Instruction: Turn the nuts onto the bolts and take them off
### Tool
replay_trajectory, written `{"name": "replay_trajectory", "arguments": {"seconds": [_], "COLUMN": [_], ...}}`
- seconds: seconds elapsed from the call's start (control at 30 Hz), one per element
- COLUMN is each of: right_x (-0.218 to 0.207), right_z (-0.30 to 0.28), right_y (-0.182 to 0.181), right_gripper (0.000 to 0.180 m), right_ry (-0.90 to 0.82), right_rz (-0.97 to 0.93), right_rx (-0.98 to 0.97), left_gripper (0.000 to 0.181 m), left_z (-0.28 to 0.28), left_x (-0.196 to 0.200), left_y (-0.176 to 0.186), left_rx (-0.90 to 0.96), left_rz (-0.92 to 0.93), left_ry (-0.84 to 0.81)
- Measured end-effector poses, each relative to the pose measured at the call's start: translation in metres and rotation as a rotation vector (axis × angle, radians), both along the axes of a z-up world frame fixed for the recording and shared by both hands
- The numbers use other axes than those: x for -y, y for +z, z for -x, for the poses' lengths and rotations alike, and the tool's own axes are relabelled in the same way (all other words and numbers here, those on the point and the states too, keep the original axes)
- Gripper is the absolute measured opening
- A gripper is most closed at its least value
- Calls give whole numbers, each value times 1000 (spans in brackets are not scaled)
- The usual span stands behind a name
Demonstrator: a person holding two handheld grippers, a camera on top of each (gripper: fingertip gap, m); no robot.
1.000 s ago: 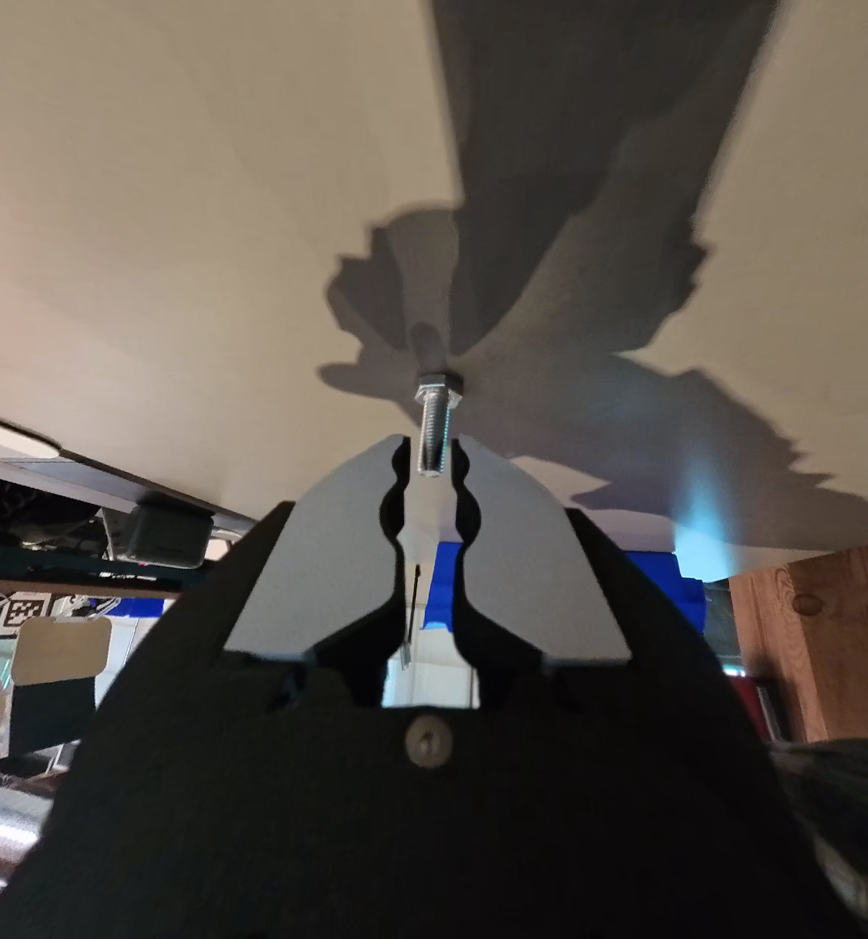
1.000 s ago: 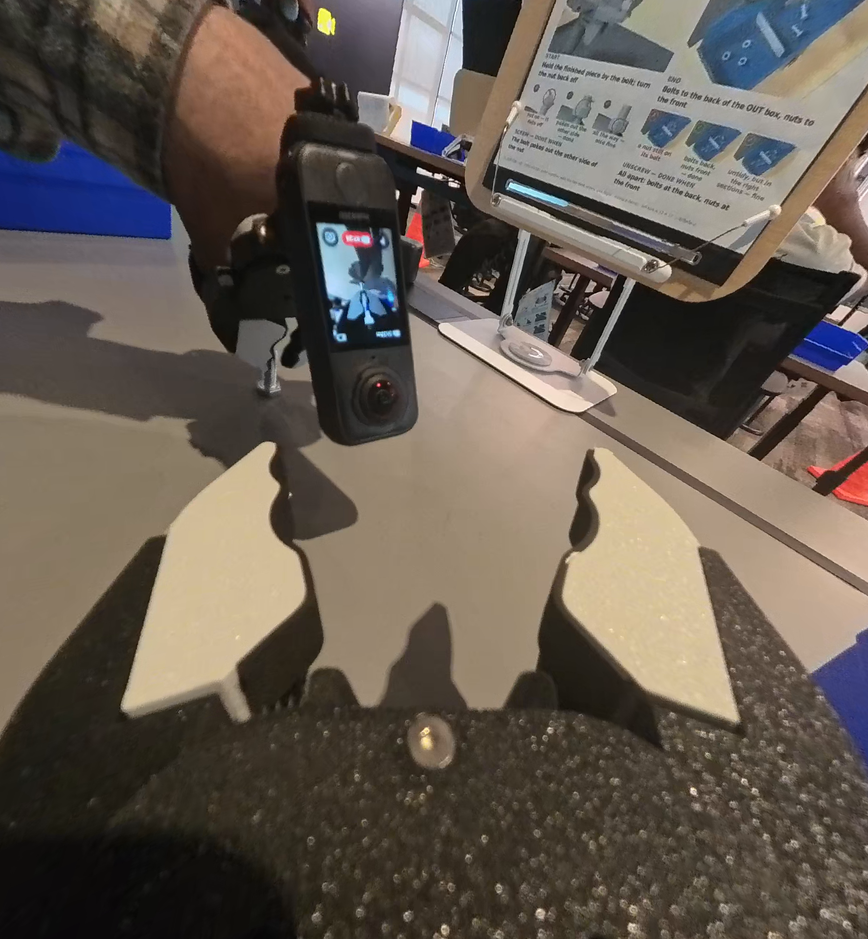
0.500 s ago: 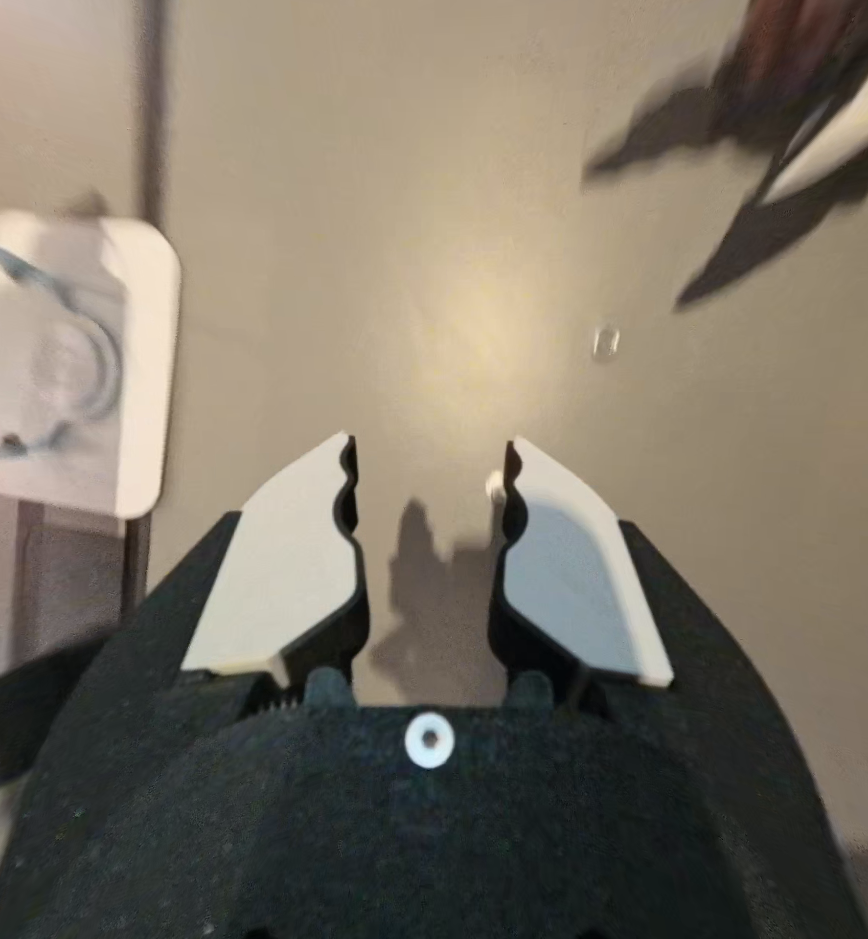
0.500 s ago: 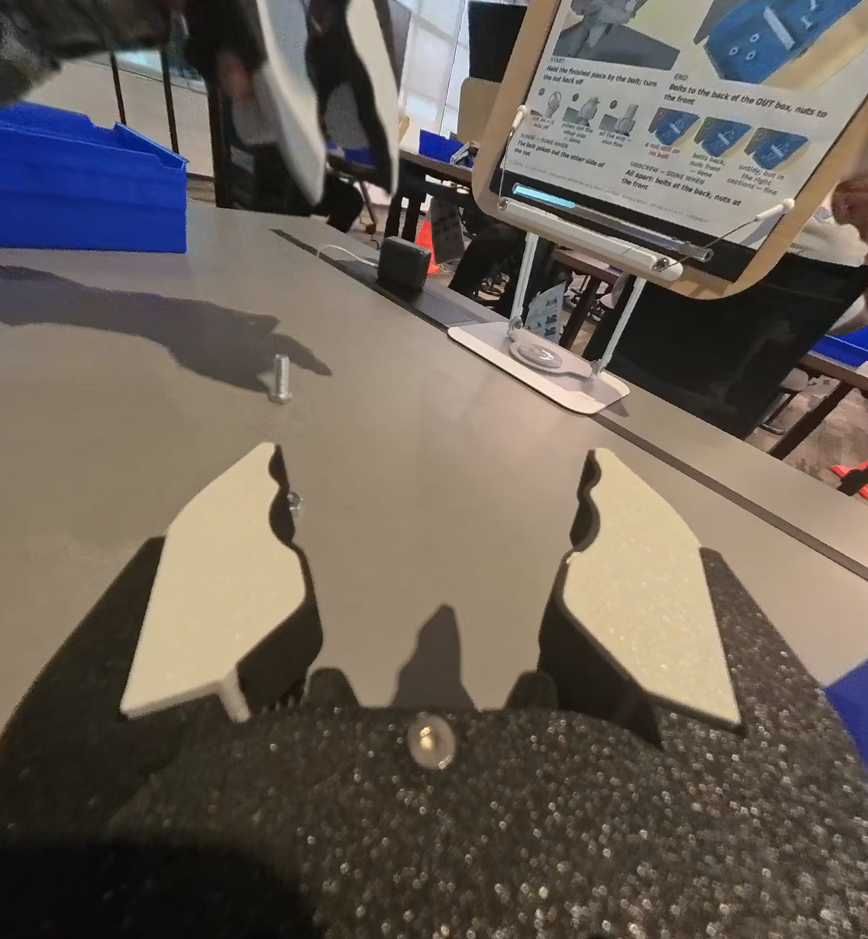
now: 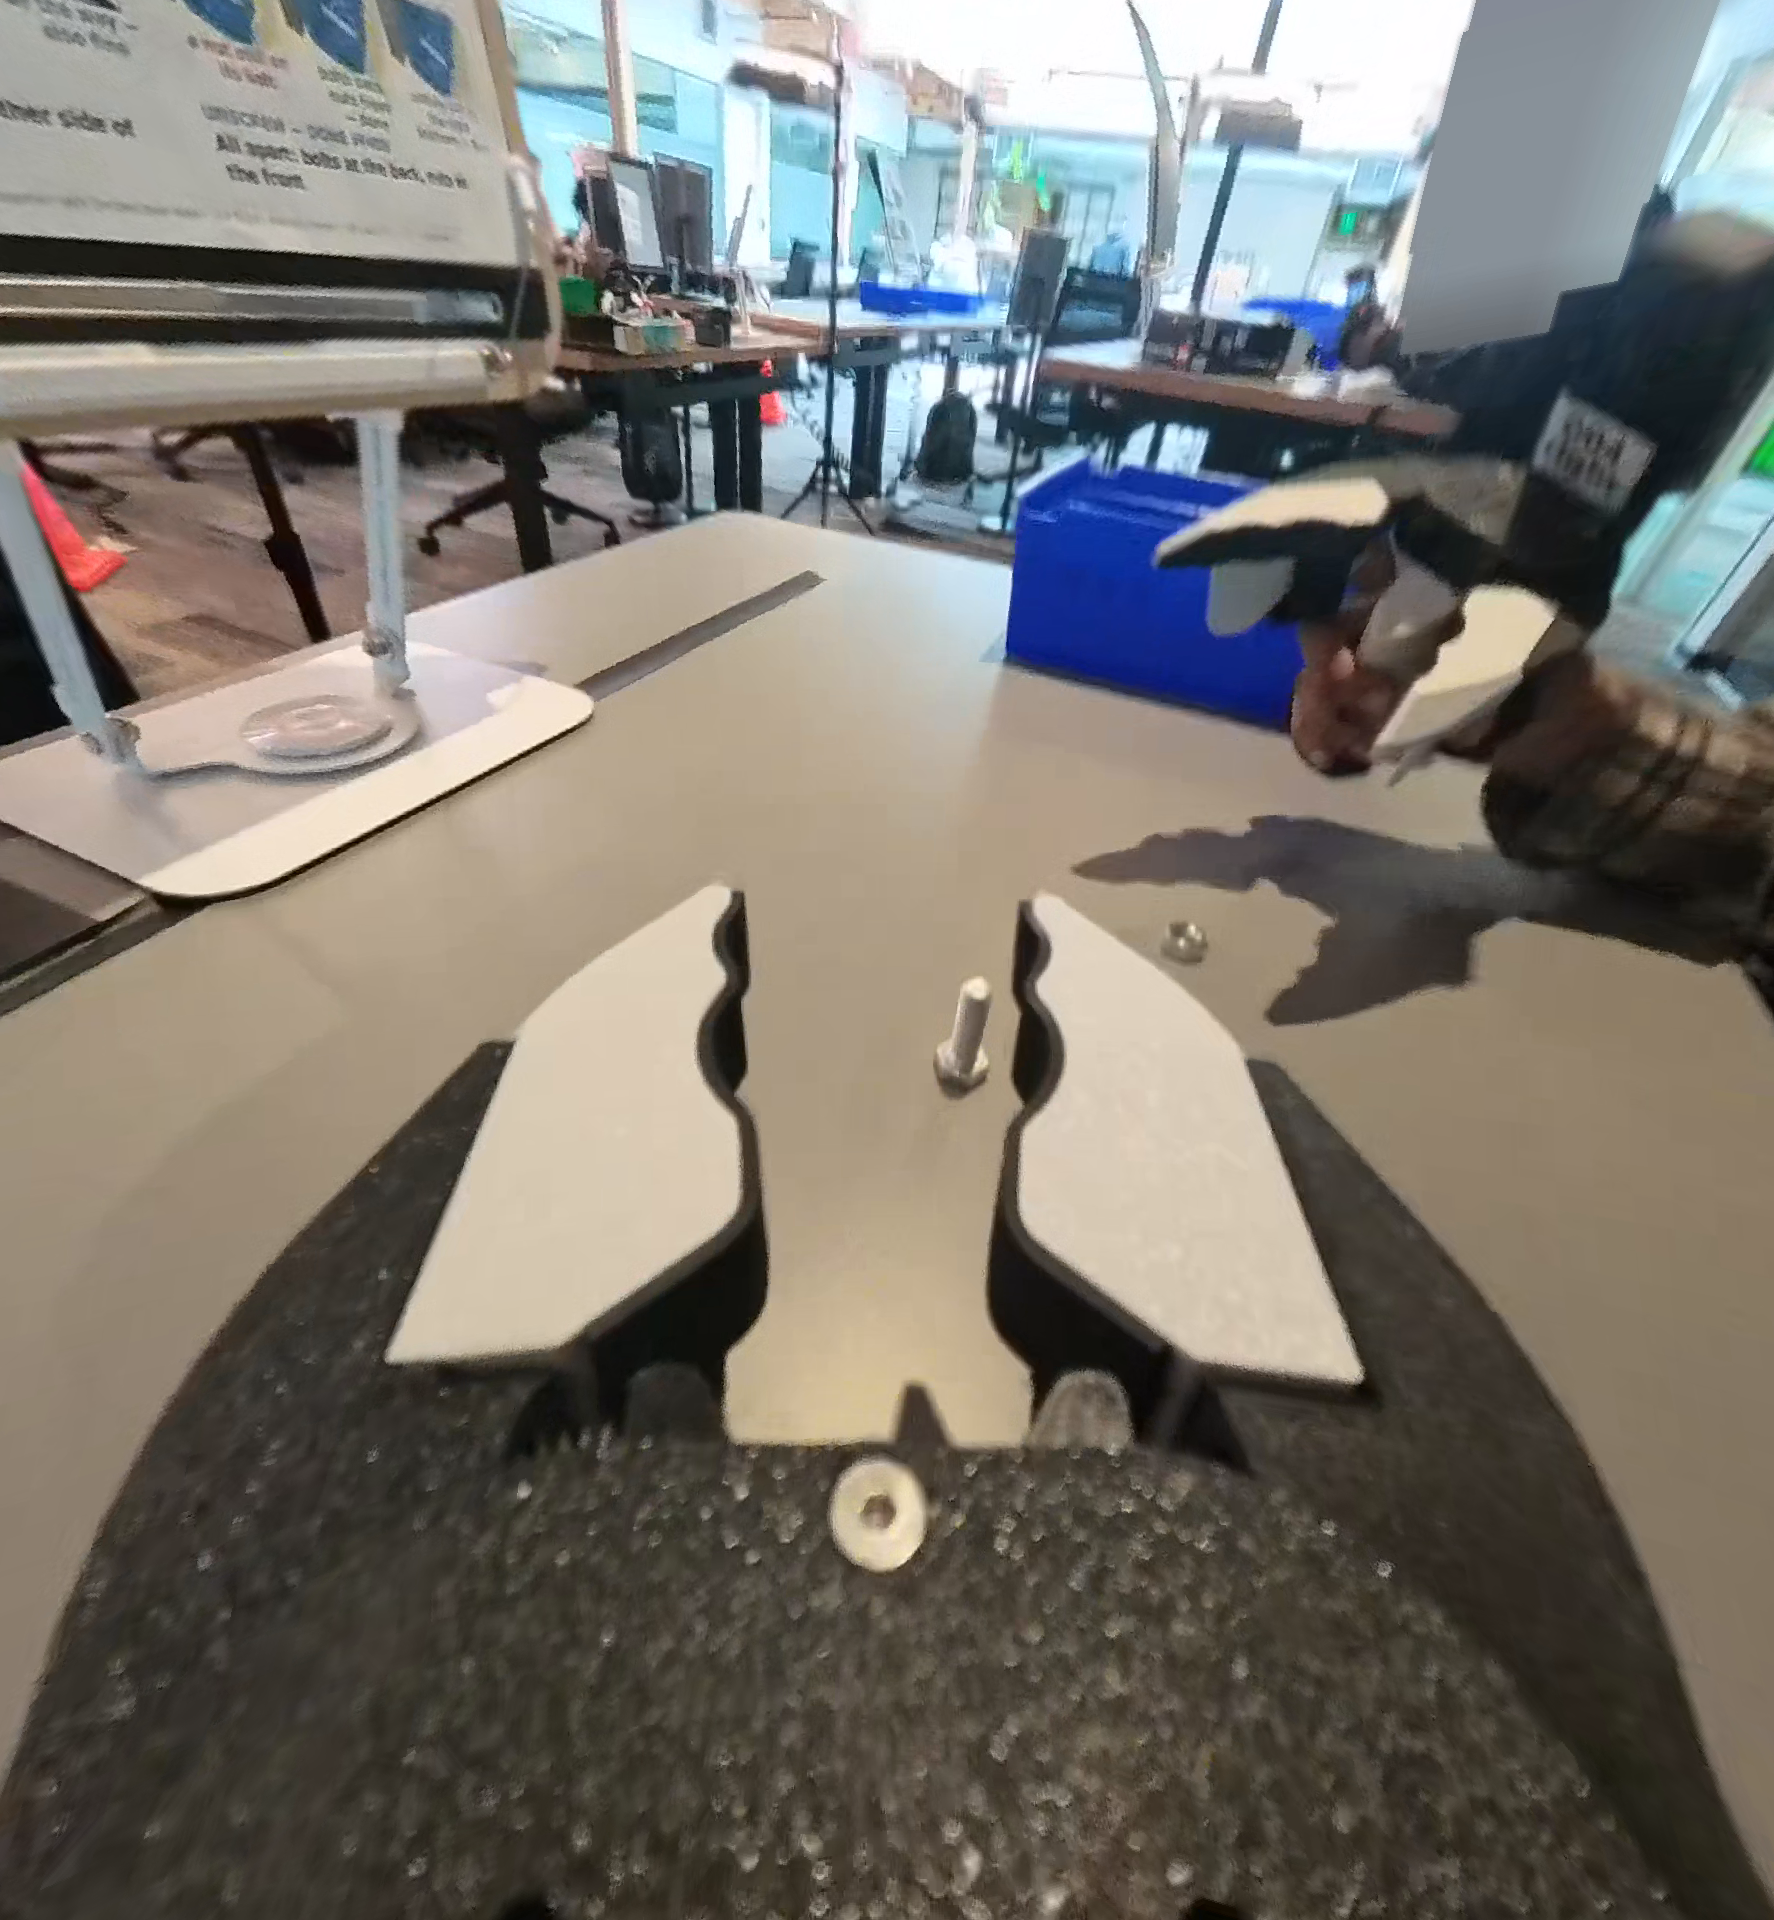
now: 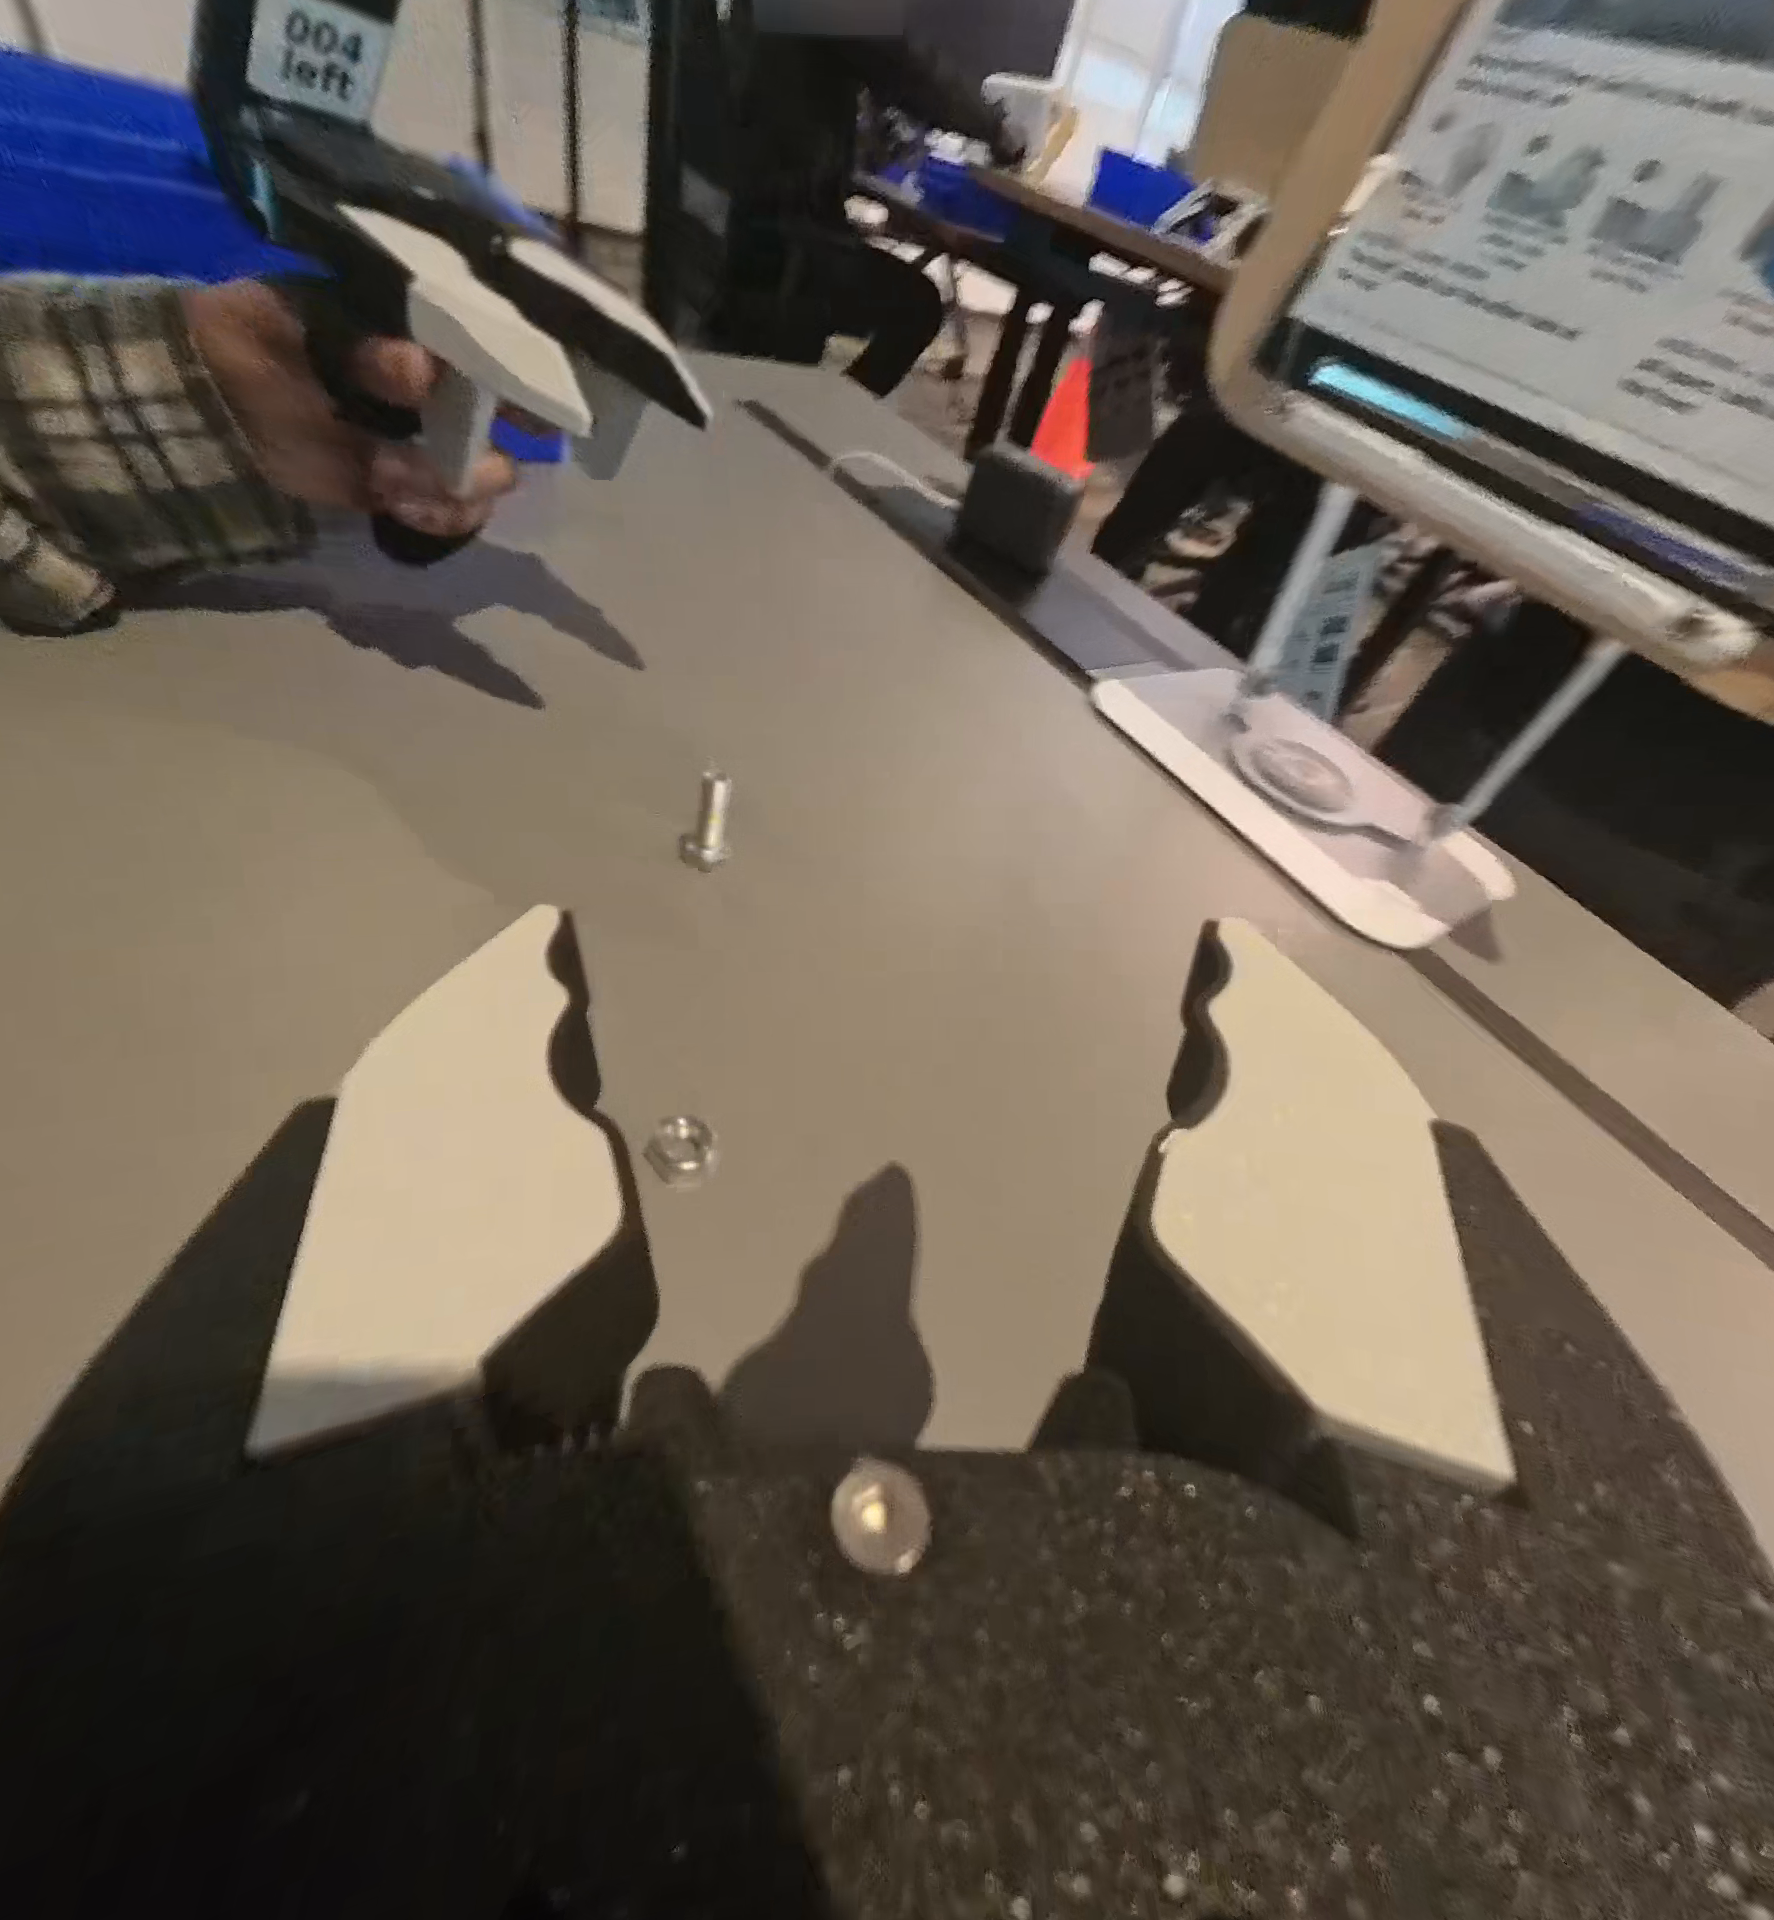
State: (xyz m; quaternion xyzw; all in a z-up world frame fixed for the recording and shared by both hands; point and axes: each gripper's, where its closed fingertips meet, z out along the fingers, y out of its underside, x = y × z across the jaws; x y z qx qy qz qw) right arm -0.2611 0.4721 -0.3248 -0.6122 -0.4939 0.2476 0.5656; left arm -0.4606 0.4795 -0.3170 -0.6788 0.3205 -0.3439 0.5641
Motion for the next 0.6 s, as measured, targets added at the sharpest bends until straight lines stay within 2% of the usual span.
{"name": "replay_trajectory", "arguments": {"seconds": [0.13, 0.2, 0.27, 0.37, 0.6], "right_x": [-4, -1, 2, 1, -5], "right_z": [45, 66, 85, 106, 137], "right_y": [-13, -23, -31, -45, -79], "right_gripper": [100, 82, 71, 64, 48], "right_ry": [125, 212, 278, 330, 382], "right_rz": [49, 95, 145, 199, 281], "right_rx": [104, 150, 173, 219, 364], "left_gripper": [50, 49, 49, 50, 51], "left_z": [-5, -8, -9, -6, -2], "left_x": [8, 10, 8, 5, 4], "left_y": [-8, -12, -21, -33, -31], "left_rx": [-108, -119, -142, -178, -197], "left_rz": [-18, -16, -3, 25, 16], "left_ry": [-16, -33, -42, -45, -30]}}
